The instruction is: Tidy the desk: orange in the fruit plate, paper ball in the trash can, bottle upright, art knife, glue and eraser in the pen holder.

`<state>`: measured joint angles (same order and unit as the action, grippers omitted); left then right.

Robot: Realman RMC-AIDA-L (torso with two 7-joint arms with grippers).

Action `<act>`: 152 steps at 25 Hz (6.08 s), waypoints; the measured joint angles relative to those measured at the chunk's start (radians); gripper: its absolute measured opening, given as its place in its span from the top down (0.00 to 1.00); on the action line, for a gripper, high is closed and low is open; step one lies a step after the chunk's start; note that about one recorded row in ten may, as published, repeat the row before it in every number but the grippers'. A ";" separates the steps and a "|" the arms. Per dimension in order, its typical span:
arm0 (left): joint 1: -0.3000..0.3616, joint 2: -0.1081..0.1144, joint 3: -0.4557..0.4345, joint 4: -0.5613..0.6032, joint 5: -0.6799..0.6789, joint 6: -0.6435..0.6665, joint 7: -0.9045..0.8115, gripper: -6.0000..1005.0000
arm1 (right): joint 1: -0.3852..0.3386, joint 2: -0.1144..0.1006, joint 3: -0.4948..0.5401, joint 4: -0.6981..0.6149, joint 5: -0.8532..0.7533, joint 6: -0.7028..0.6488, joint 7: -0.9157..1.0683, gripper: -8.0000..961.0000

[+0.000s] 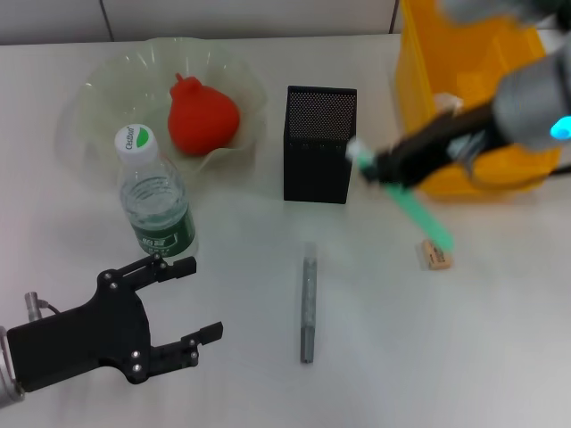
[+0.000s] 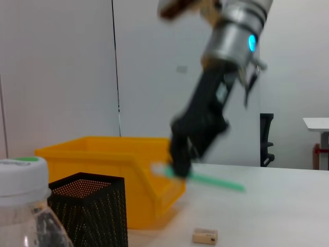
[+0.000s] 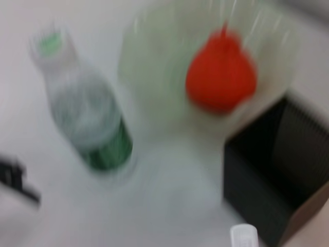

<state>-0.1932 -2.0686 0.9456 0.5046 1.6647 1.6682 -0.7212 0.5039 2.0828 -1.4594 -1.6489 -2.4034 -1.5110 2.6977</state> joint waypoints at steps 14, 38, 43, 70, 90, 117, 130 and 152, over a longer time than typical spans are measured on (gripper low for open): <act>0.003 0.001 0.001 0.000 0.014 -0.001 -0.001 0.22 | -0.128 0.003 0.141 0.424 0.937 0.449 -0.964 0.73; 0.002 0.001 0.001 0.000 0.020 -0.002 -0.001 0.22 | 0.038 -0.001 0.142 1.013 1.285 0.385 -1.483 0.64; 0.002 0.001 0.001 0.000 0.020 -0.002 -0.001 0.22 | -0.077 -0.012 0.130 0.655 1.039 0.379 -1.080 0.62; -0.010 0.001 0.001 0.000 0.021 -0.004 -0.001 0.22 | -0.062 0.001 0.040 0.176 -0.125 0.033 0.040 0.27; -0.010 0.001 0.001 0.000 0.021 -0.004 -0.001 0.22 | 0.029 0.005 -0.058 0.370 -0.208 0.100 0.072 0.32; -0.006 0.001 0.001 0.000 0.021 -0.005 -0.001 0.22 | -0.001 0.000 -0.010 0.183 -0.167 0.032 0.046 0.70; -0.005 -0.001 0.001 0.000 0.021 -0.004 -0.001 0.22 | 0.055 -0.001 0.132 0.114 -0.007 0.204 -0.041 0.65; -0.009 0.002 -0.003 0.010 0.021 0.032 -0.016 0.22 | 0.170 0.001 0.124 0.386 0.090 0.349 -0.172 0.56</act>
<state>-0.2021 -2.0664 0.9428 0.5151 1.6858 1.6998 -0.7372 0.6739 2.0833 -1.3353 -1.2625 -2.3130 -1.1616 2.5252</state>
